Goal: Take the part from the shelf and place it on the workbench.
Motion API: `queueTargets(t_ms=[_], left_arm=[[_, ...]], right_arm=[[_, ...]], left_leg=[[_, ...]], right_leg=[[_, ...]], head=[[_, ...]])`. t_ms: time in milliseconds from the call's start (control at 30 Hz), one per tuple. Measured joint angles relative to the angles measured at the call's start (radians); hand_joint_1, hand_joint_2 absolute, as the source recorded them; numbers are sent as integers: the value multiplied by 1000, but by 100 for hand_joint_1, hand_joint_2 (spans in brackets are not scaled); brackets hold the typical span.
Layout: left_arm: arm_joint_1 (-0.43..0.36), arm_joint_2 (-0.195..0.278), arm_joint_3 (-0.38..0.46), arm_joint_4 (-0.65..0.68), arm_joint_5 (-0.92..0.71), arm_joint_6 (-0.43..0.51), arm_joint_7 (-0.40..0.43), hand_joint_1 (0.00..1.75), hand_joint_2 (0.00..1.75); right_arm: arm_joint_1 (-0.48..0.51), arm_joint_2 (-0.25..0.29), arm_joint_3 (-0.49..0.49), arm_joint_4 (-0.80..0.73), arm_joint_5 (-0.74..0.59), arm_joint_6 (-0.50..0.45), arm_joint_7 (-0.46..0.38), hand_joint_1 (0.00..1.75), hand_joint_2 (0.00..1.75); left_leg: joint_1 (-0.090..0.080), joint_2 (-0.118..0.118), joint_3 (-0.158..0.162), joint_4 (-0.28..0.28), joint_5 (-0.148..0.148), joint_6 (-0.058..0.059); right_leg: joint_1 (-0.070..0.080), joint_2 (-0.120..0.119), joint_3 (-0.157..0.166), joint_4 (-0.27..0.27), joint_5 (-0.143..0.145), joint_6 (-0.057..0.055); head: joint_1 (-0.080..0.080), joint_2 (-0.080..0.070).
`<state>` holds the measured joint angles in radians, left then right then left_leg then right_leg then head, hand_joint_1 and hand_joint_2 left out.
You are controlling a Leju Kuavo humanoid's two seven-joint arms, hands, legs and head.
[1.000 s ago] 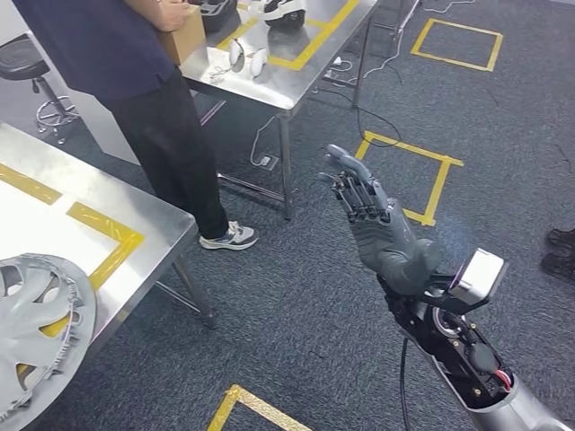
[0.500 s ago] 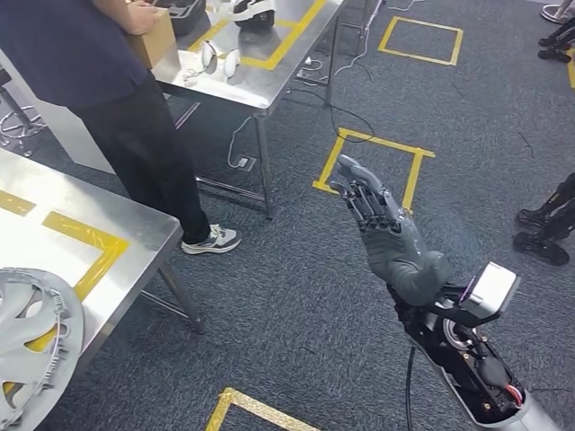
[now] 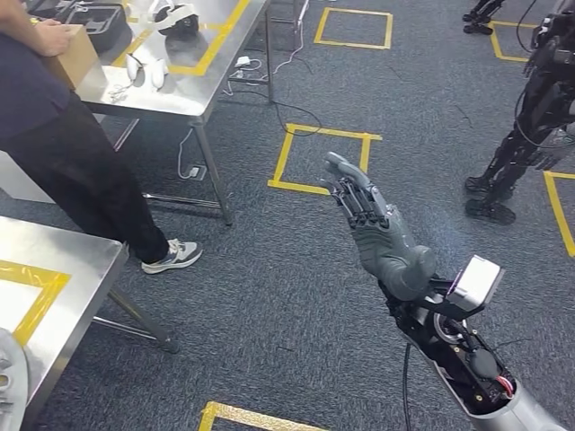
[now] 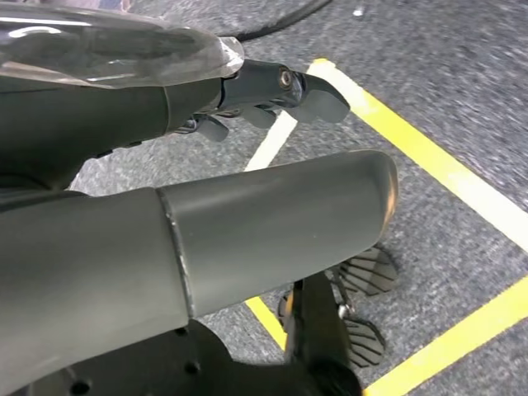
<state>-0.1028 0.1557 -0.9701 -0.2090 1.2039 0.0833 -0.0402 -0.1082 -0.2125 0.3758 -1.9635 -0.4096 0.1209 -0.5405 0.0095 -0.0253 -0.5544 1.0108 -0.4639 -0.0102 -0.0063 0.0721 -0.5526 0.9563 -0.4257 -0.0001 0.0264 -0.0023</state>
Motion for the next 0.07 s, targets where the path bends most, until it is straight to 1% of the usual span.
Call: queueTargets(t_ms=[33,67], left_arm=[[-1,1,-1,0,0,0,1,0,0],[-1,1,-2,0,0,0,1,0,0]], right_arm=[[-1,0,0,0,0,0,0,0,0],[-1,0,0,0,1,0,1,0,0]], left_leg=[[-1,-10,16,-39,11,4],[-1,-18,22,-54,12,6]], right_leg=[[1,7,-3,2,1,4],[2,11,-5,4,1,7]], head=[[0,0],[1,0]])
